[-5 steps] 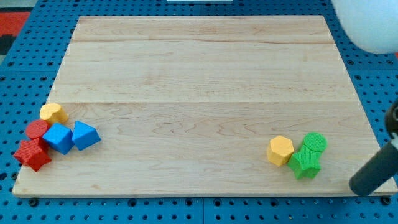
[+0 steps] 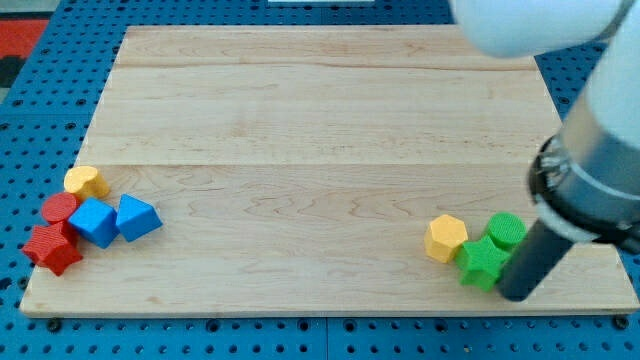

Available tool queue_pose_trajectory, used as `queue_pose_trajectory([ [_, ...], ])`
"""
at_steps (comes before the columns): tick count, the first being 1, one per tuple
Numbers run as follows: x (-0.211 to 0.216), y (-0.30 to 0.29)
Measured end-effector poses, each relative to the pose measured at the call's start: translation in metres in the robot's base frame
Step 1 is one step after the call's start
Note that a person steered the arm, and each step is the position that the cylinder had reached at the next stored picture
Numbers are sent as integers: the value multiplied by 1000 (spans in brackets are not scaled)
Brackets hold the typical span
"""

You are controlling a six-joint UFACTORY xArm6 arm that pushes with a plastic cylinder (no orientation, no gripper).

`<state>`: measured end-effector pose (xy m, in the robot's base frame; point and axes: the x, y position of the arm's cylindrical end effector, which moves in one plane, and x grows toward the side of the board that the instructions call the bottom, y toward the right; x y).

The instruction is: Push the green star towards center left

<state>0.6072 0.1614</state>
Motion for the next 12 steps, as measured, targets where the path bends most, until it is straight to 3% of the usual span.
queue_pose_trajectory([
  [1,-1,-48],
  [4,-24,-86],
  [6,-25,-76],
  [9,-30,-16],
  [12,-11,-12],
])
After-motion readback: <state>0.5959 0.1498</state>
